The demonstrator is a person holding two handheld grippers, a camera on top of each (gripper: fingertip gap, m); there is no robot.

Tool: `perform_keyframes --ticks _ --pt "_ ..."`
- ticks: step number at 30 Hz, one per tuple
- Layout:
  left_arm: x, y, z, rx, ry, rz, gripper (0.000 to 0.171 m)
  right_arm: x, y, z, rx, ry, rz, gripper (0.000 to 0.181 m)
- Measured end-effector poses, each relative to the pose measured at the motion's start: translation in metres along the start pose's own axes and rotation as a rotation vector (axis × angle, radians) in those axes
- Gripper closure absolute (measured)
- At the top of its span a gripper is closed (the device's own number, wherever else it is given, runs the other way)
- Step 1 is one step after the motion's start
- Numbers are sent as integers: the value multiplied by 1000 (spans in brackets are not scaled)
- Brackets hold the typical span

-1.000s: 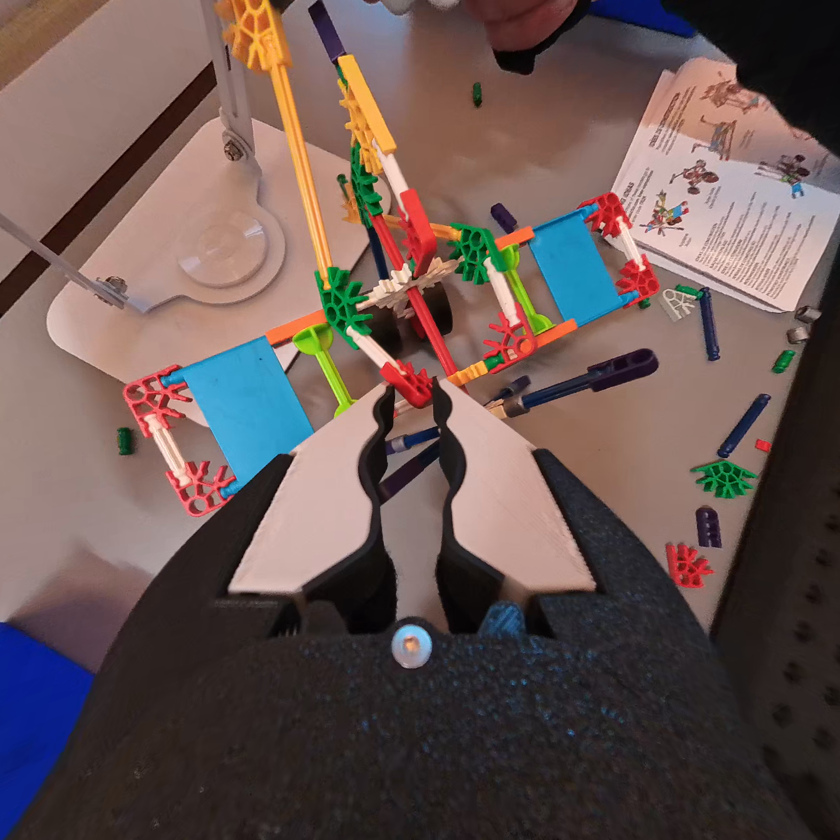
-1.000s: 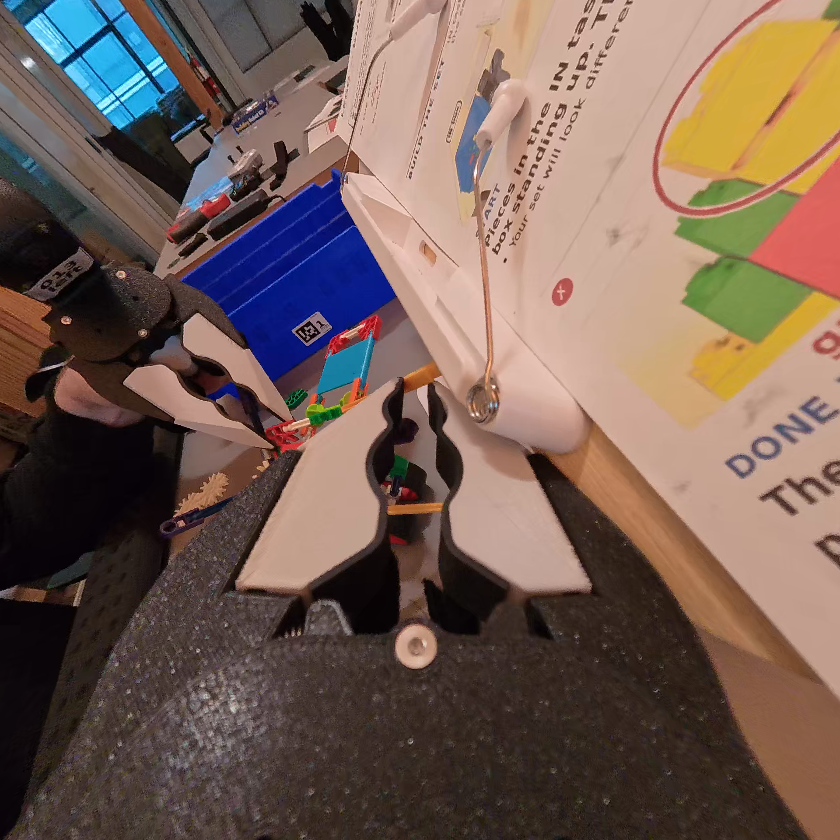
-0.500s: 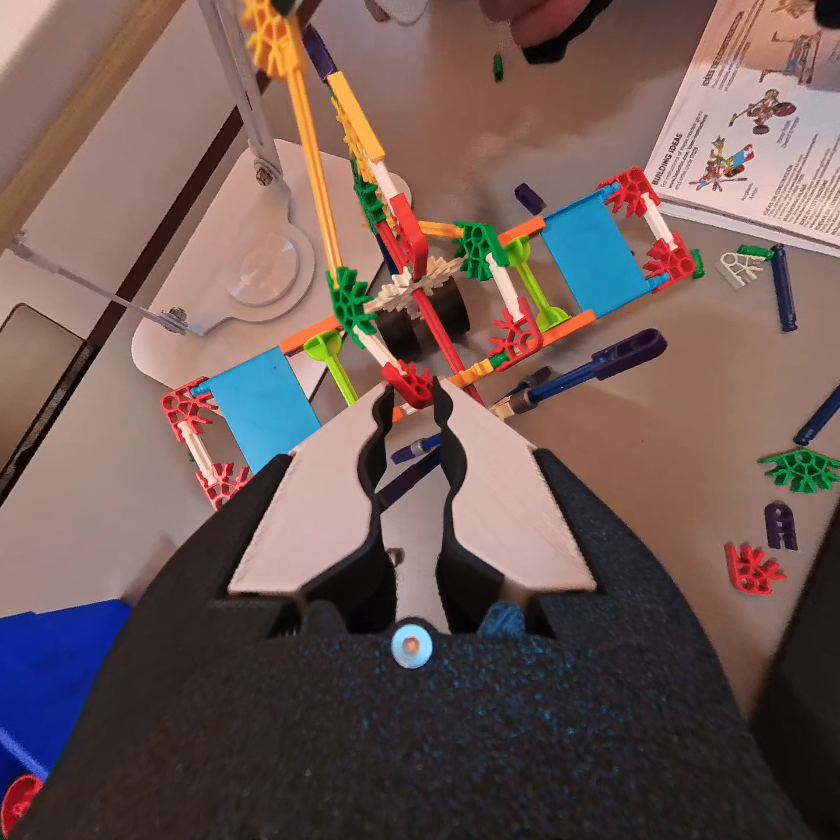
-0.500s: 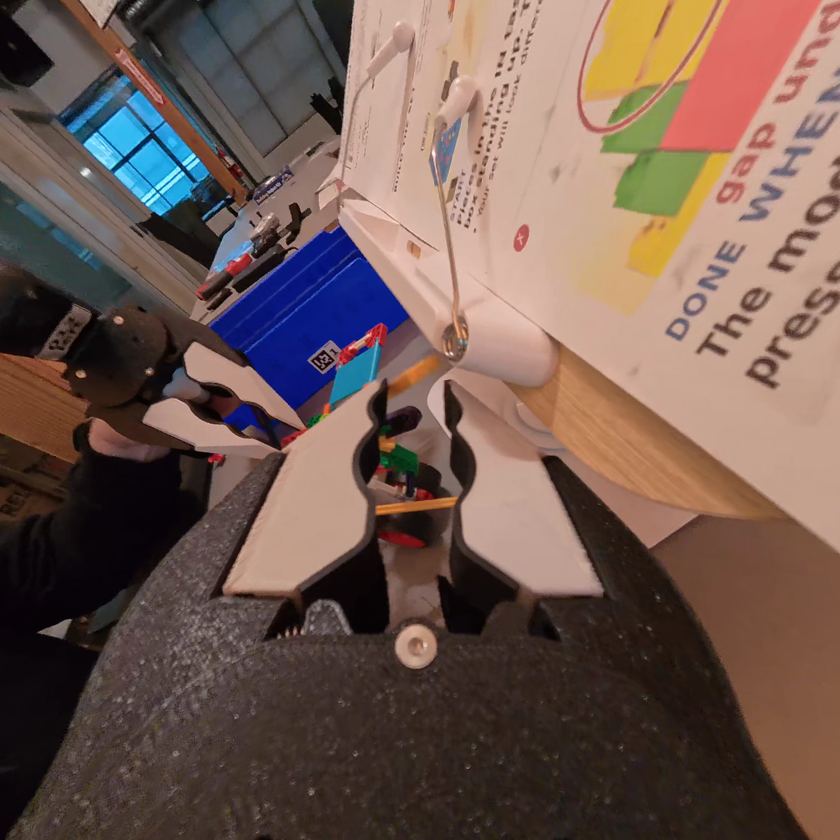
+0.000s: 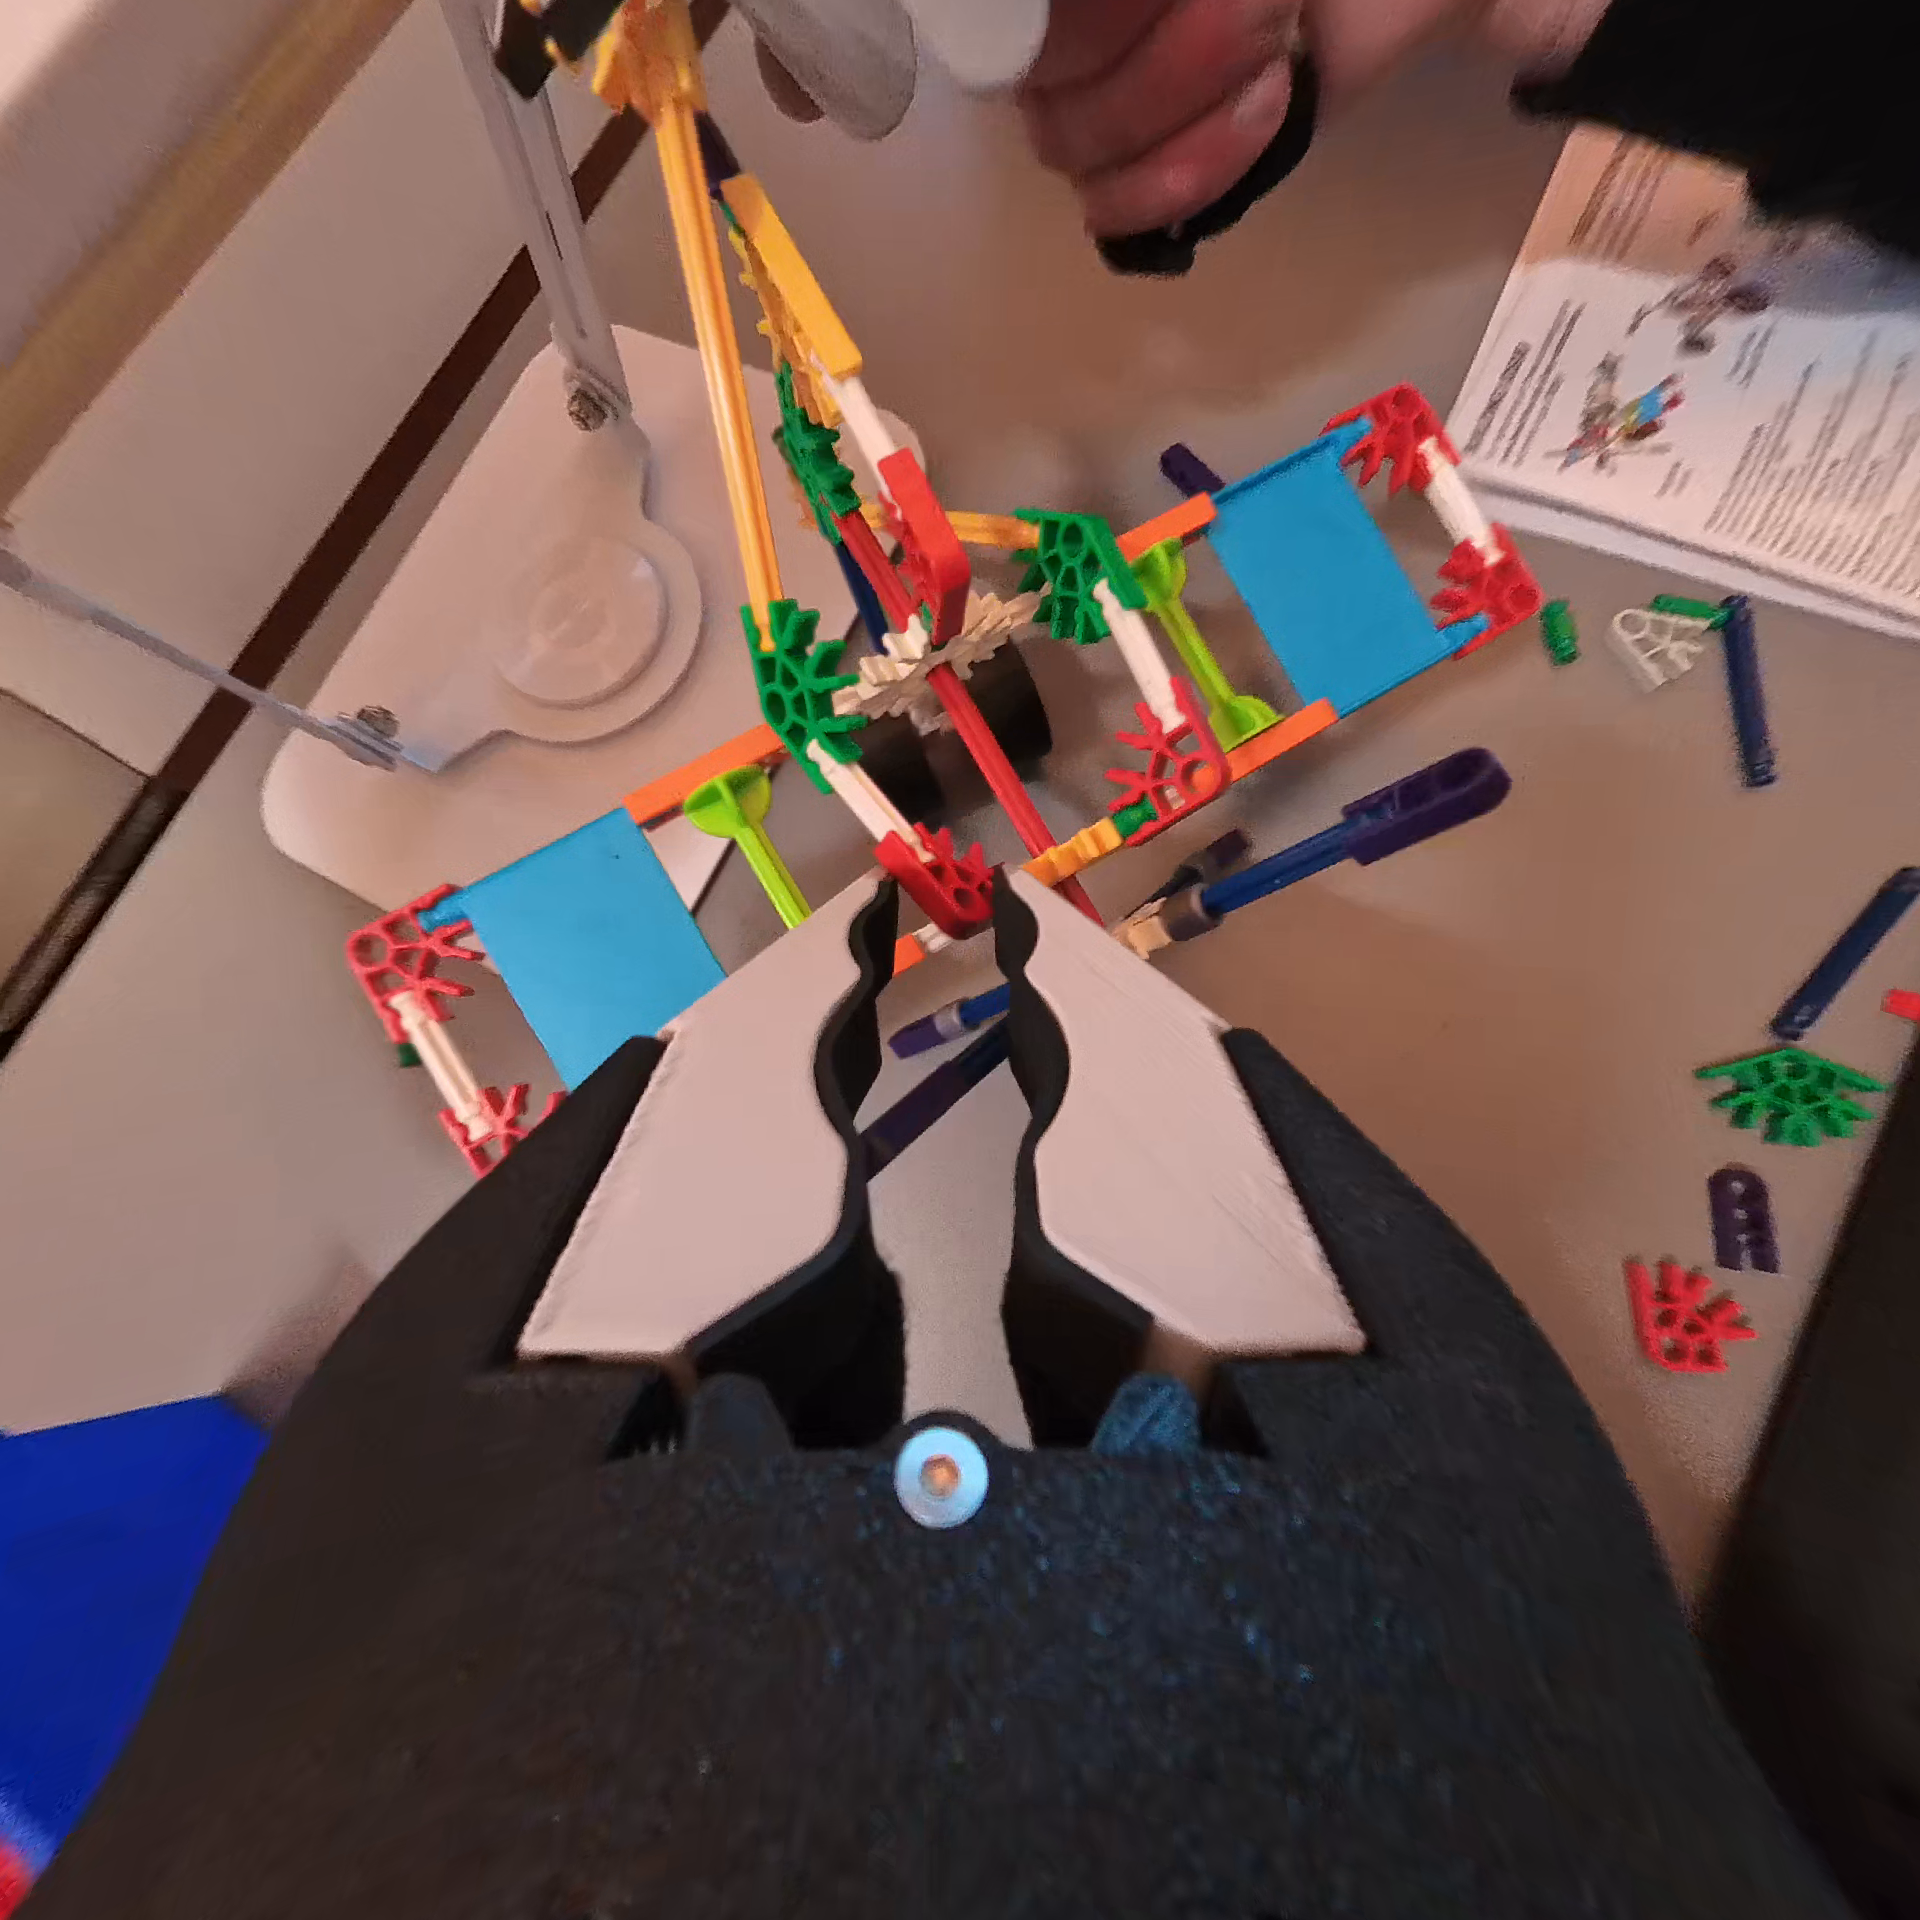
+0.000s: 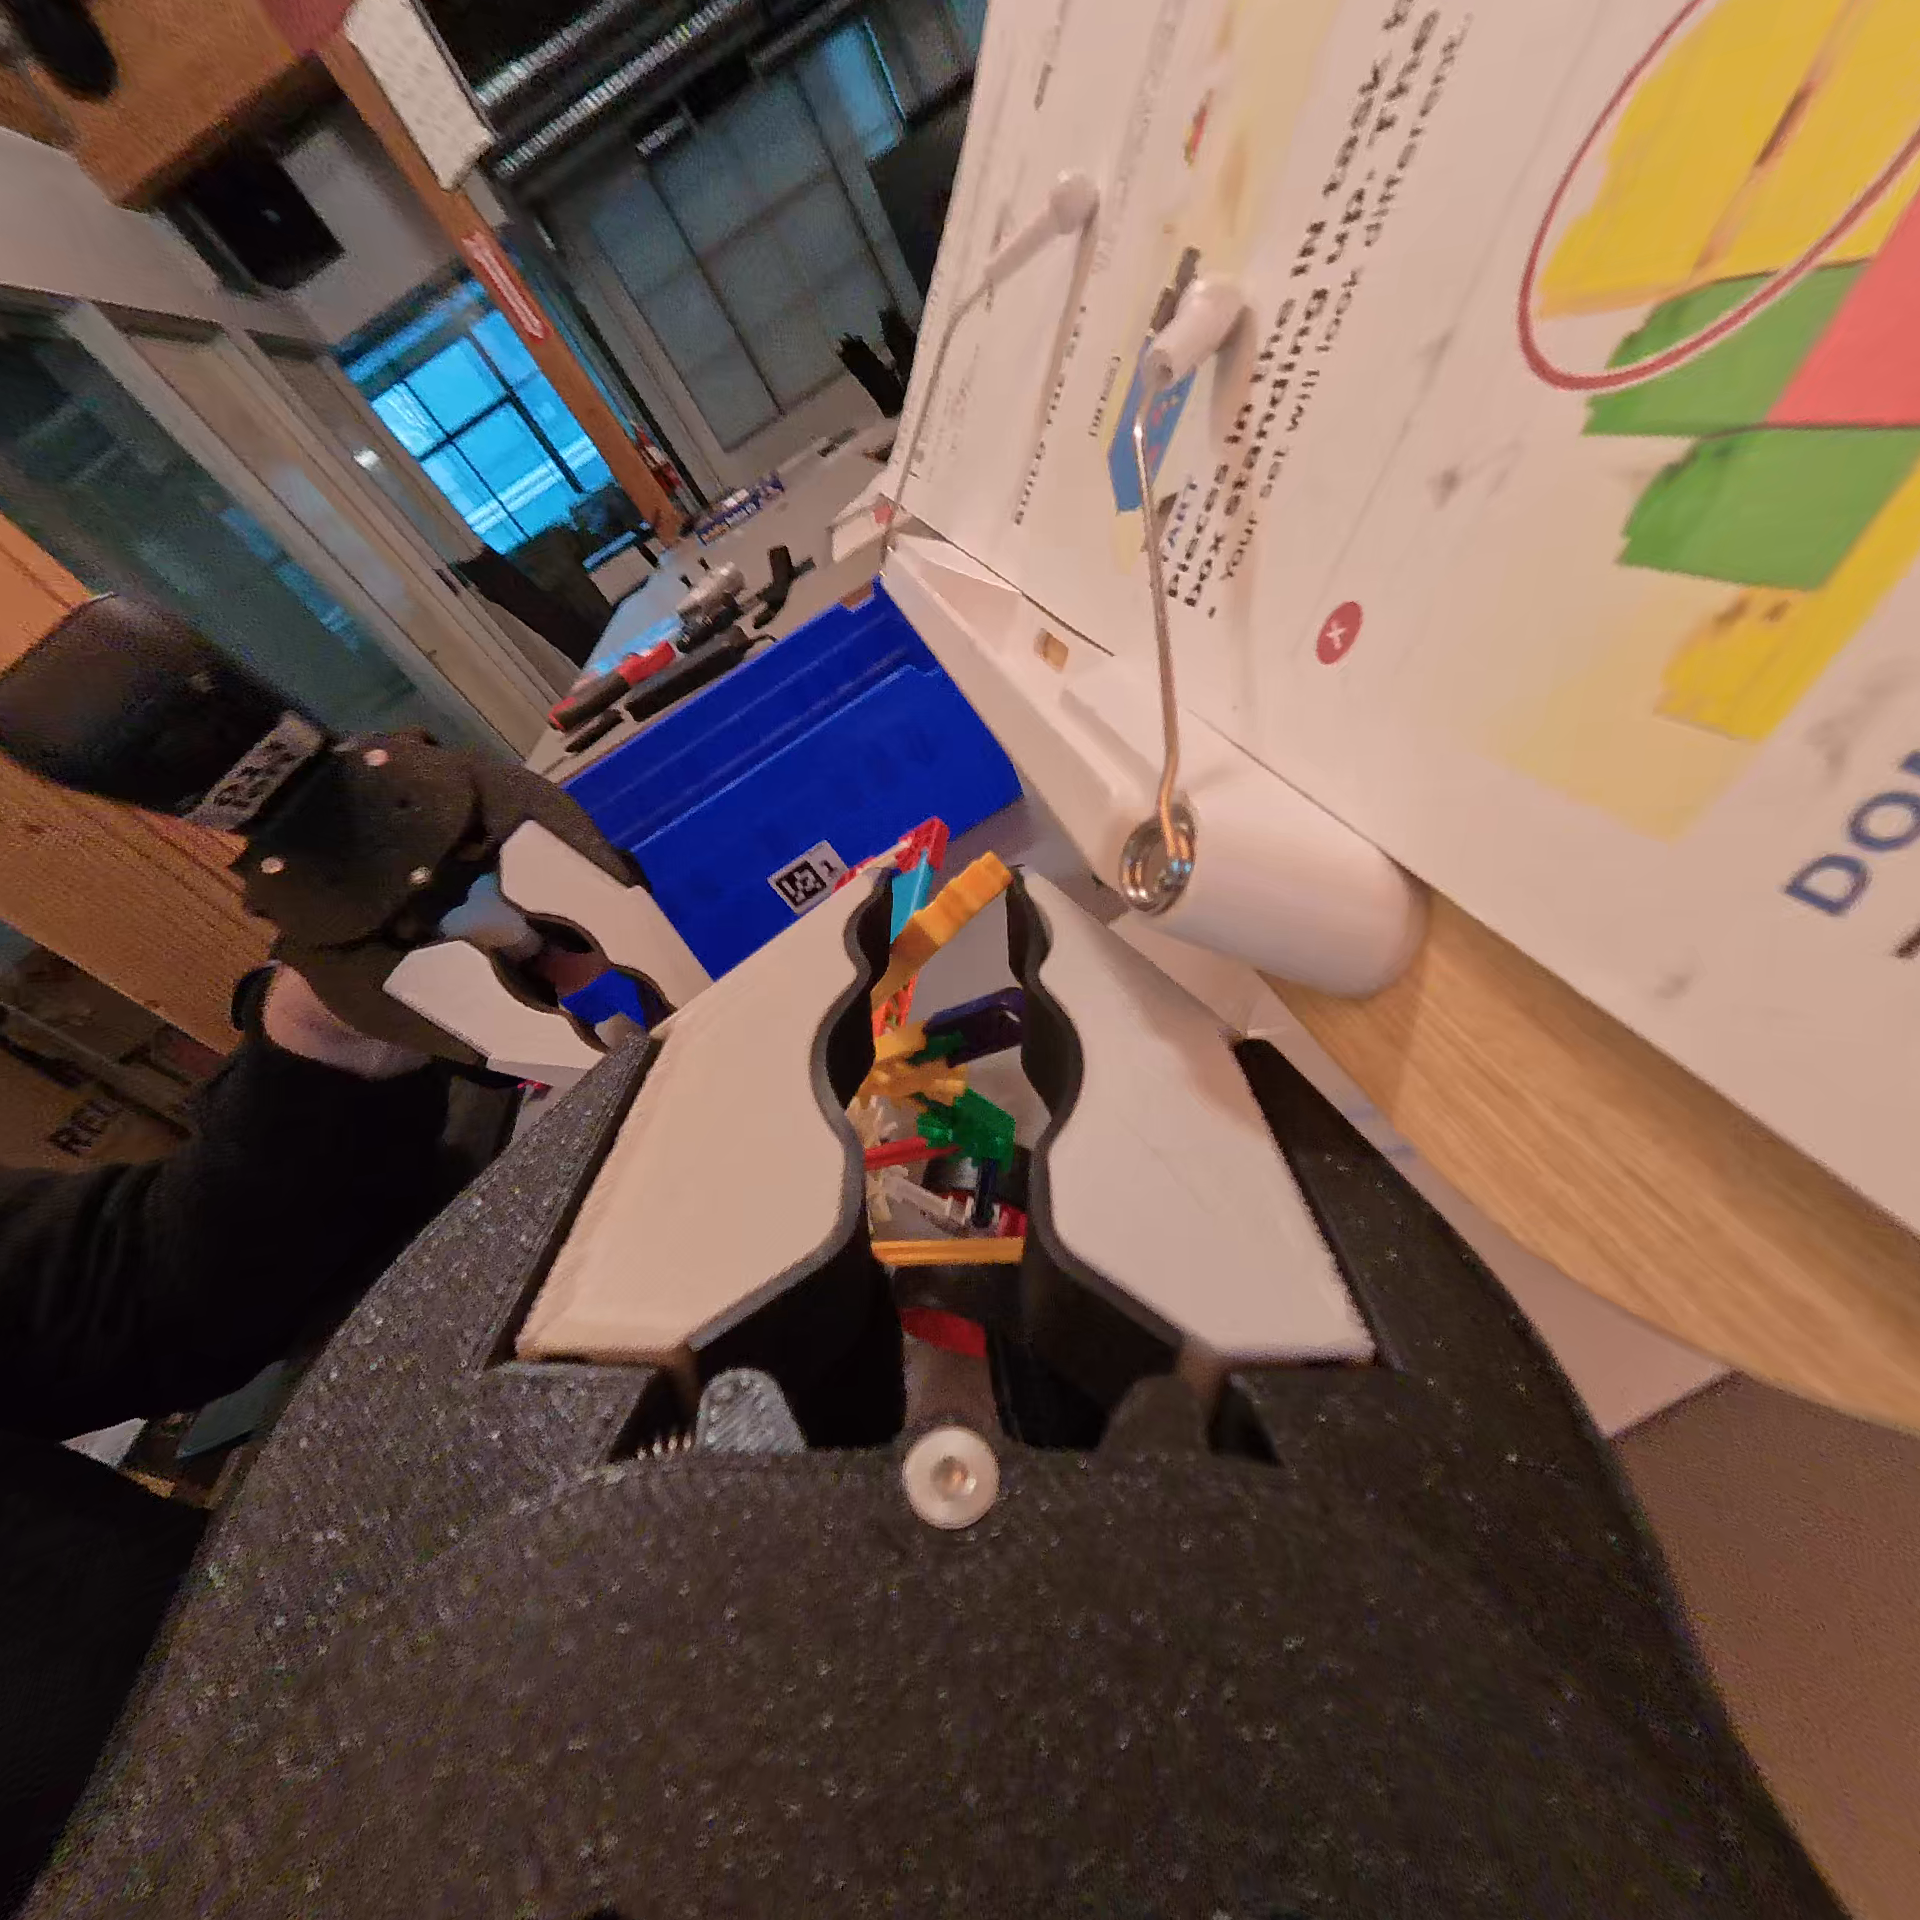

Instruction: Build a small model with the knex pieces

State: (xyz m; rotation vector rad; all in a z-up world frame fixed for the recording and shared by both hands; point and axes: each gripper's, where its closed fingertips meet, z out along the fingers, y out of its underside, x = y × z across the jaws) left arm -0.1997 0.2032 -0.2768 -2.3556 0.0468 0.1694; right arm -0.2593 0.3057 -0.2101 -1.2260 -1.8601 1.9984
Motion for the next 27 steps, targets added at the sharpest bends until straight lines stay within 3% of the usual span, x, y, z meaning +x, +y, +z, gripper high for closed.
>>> perform_keyframes --ticks 6,9,11,16,22,27 --pt "-7 -28 -8 210 102 -140 147 -14 -1 3 38 -84 -47 161" --pt "-16 -25 1 187 116 -196 141 -21 -3 5 53 -110 -61 161" --pt "-9 -18 9 149 218 -273 133 -22 -2 6 57 -120 -62 161" --pt "-2 -29 5 268 417 -416 130 -30 -1 5 66 -172 -68 161" --pt "8 -31 4 332 594 -493 148 -41 1 6 74 -239 -73 161" --pt "6 -31 6 319 528 -462 149 -34 5 6 51 -220 -47 161"
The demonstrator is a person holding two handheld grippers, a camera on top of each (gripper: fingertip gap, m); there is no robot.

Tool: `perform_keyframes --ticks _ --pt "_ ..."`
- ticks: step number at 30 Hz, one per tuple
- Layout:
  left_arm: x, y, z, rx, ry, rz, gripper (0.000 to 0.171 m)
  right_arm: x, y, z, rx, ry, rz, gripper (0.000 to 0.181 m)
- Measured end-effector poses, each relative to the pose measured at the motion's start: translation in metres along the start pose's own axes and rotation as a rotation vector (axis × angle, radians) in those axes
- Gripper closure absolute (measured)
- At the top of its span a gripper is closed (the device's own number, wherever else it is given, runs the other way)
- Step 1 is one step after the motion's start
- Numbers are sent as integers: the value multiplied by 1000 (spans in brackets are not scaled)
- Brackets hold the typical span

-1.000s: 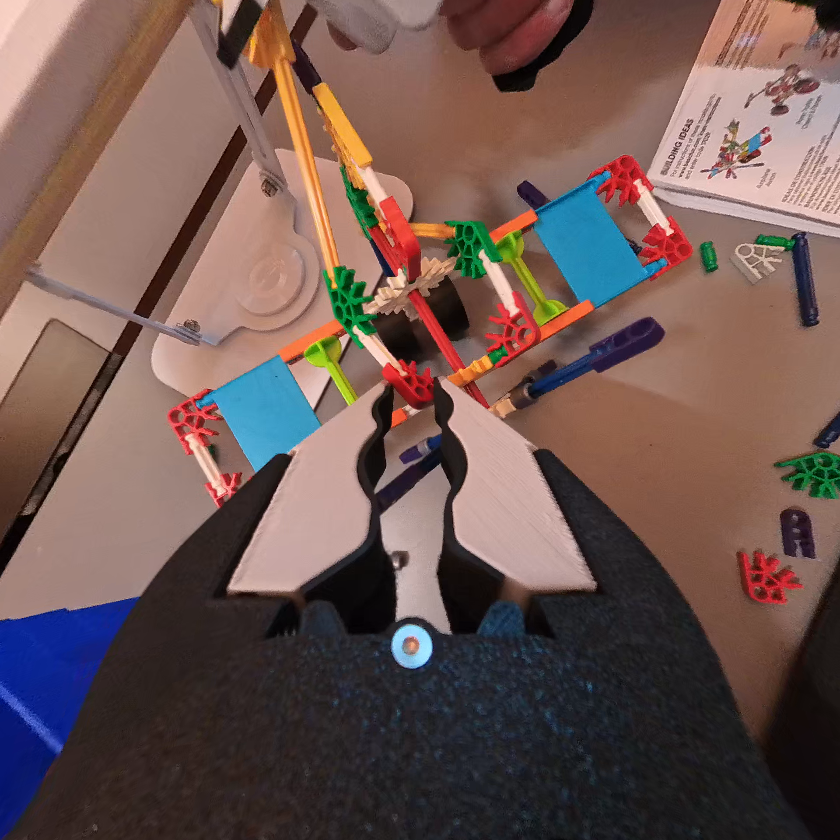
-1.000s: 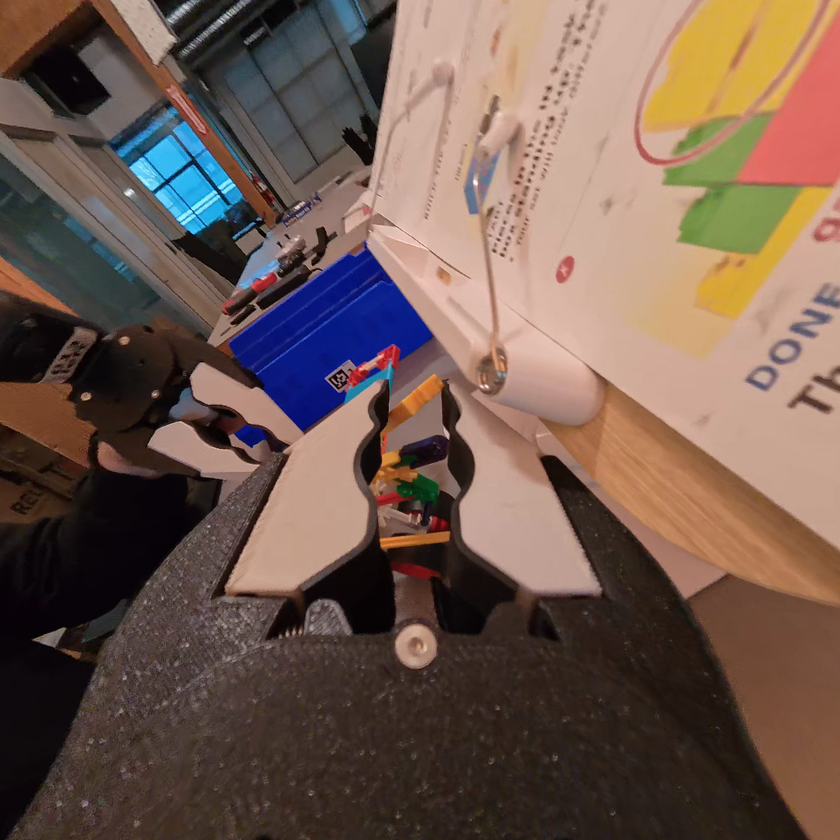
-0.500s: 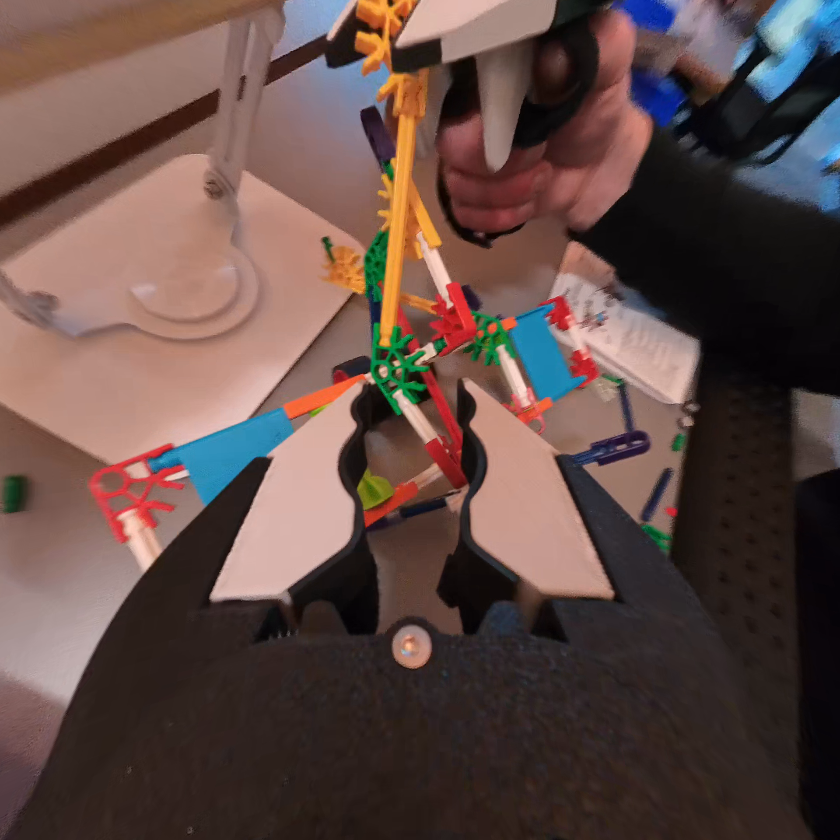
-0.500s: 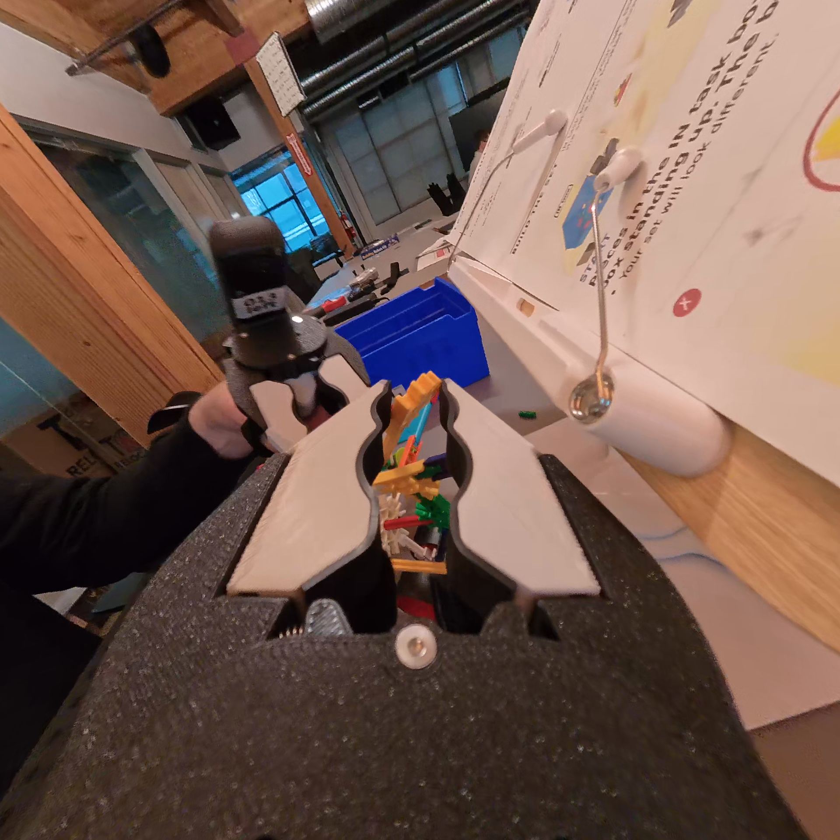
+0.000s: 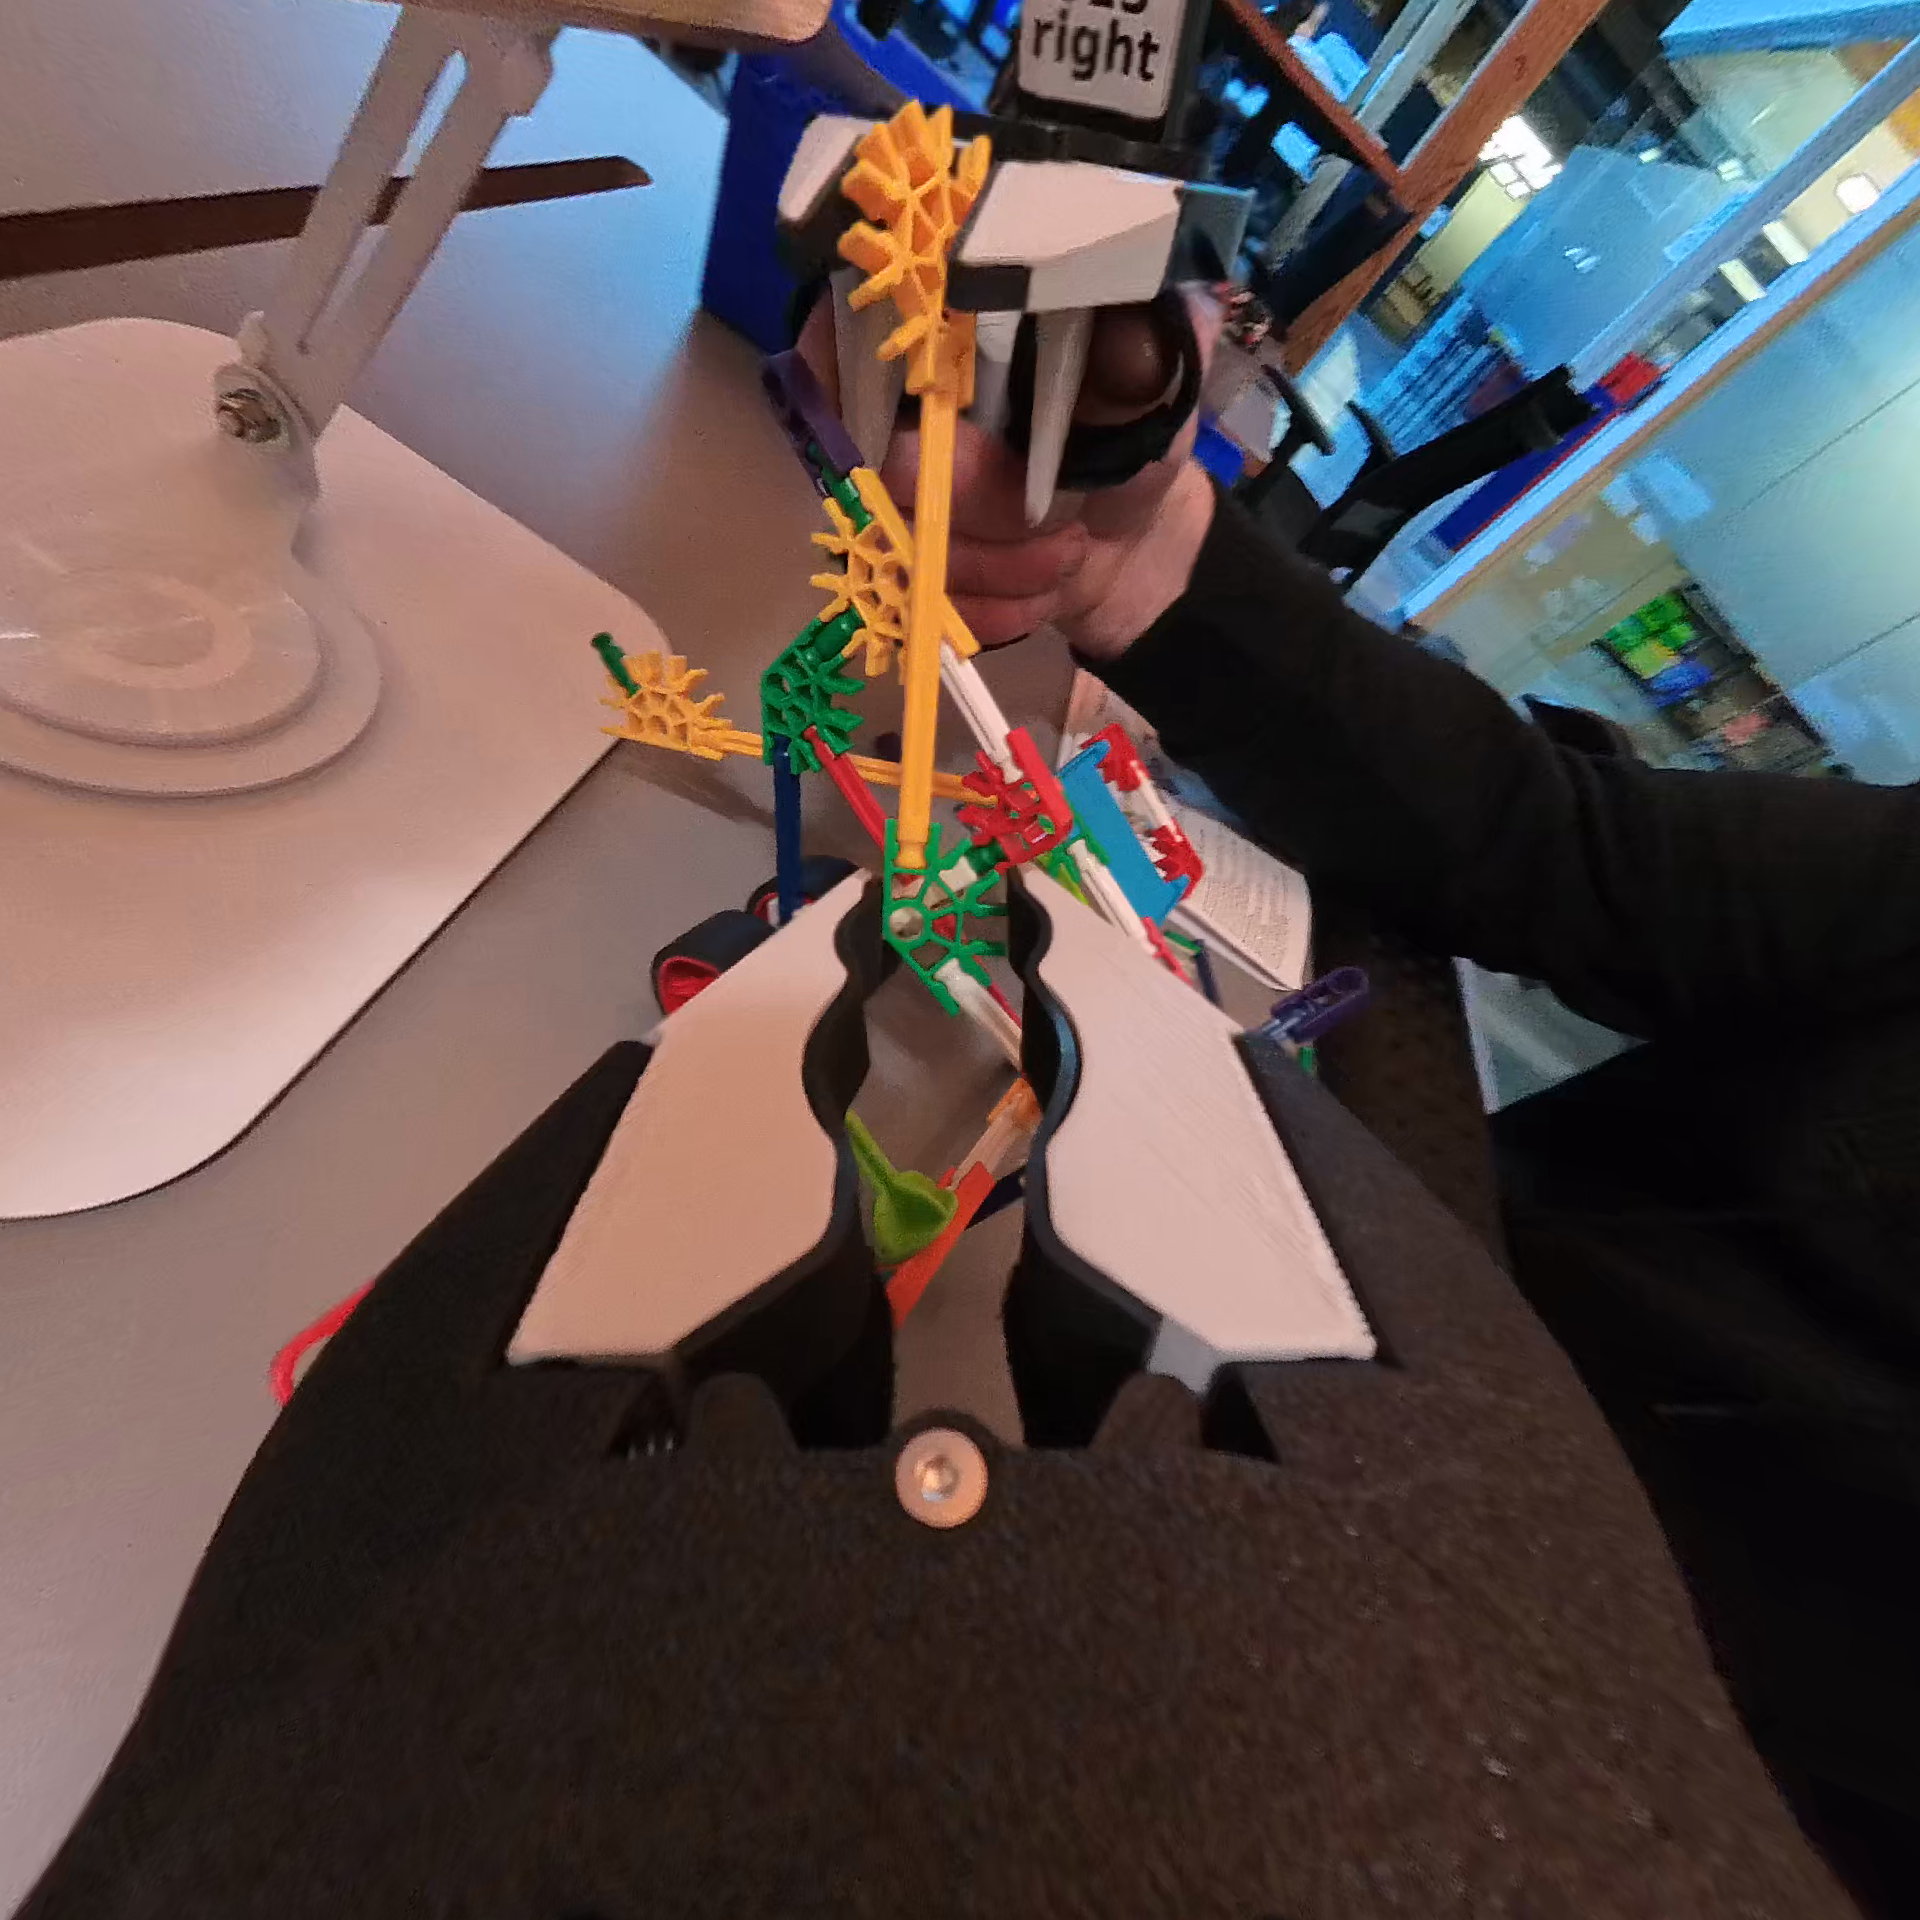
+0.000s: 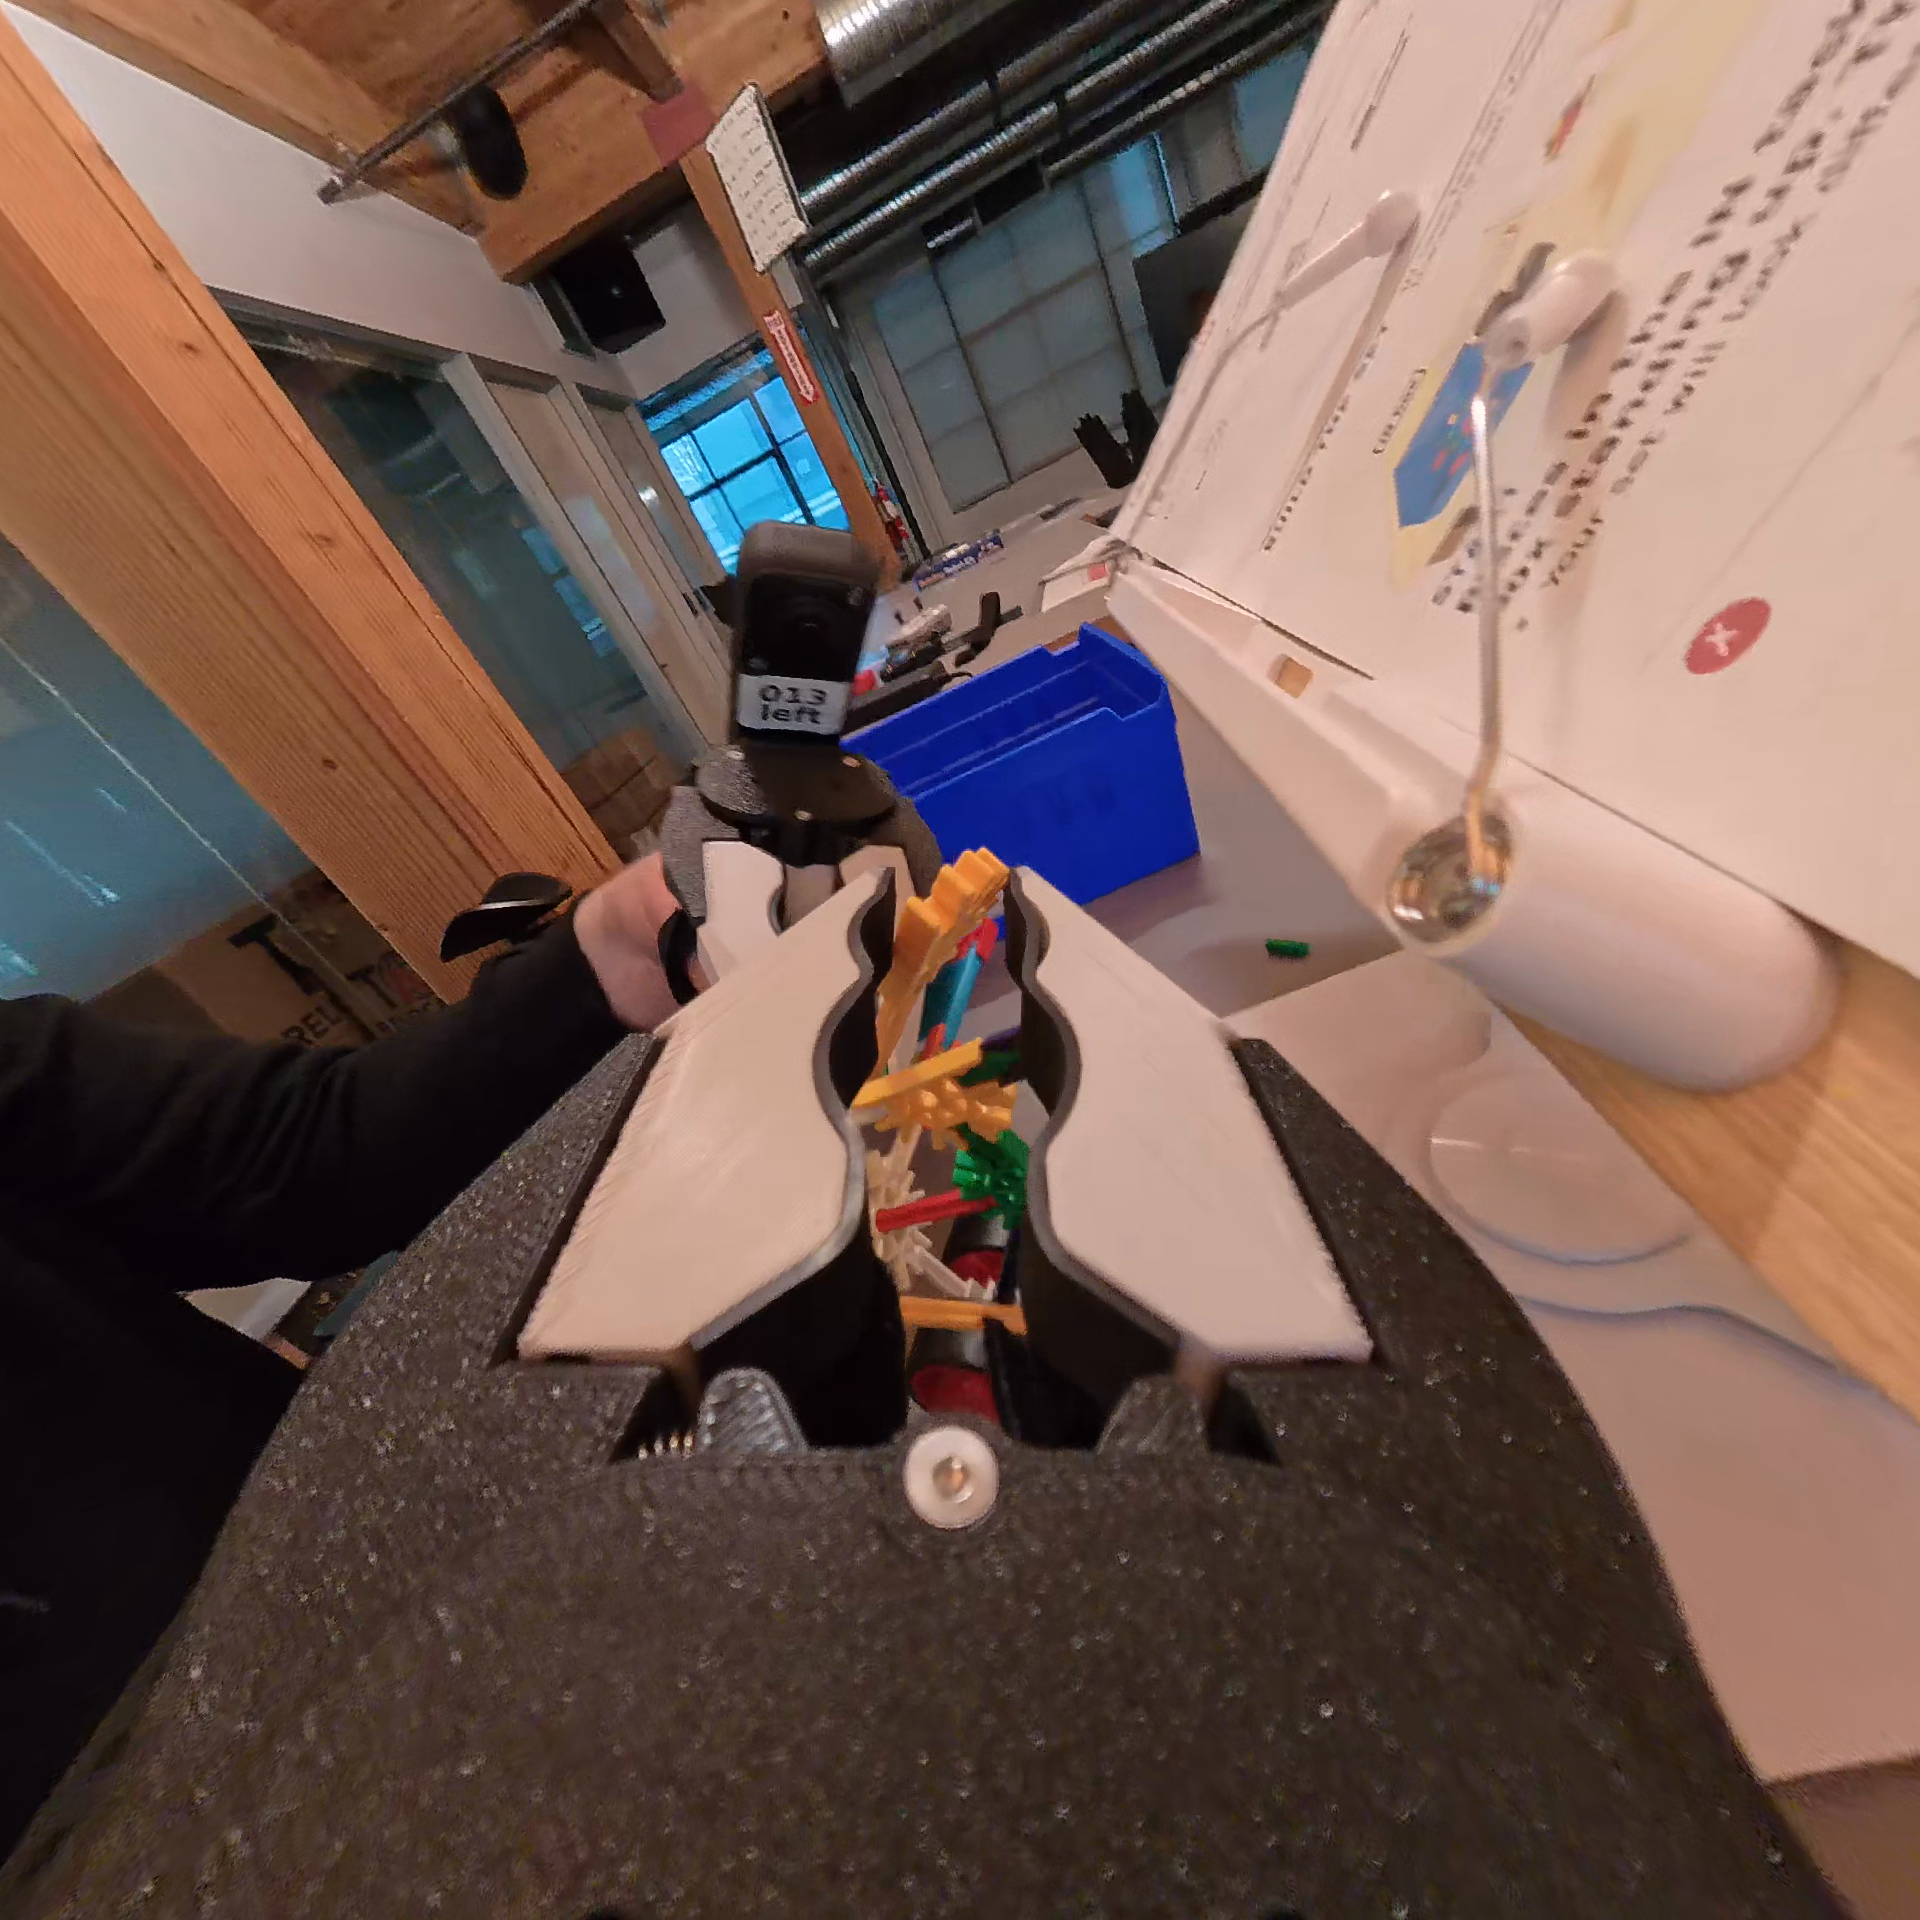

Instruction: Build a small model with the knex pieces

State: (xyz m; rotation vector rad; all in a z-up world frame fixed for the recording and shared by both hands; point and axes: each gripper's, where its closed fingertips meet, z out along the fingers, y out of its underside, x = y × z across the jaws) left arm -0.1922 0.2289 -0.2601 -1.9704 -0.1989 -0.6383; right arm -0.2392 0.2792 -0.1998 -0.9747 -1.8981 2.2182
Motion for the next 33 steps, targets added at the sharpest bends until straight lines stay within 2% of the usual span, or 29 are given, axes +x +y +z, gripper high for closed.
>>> perform_keyframes --ticks 7,13,19,23,26,30,33 --pt "-15 0 -10 -96 -337 194 149 23 8 5 -50 135 -20 166" --pt "-22 -1 -16 -128 -466 233 149 38 8 14 -101 254 -11 157" --pt "-27 -4 -23 -92 -522 203 149 43 6 10 -80 271 3 146" --pt "-25 -6 -22 -69 -508 239 149 40 7 9 -28 181 77 144" --pt "-22 -7 -22 -48 -472 244 150 41 5 7 3 146 73 133" --pt "-19 -8 -23 -5 -407 244 151 21 6 3 15 2 77 126" --pt "-20 -8 -24 17 -370 231 151 27 10 -1 14 15 76 121"
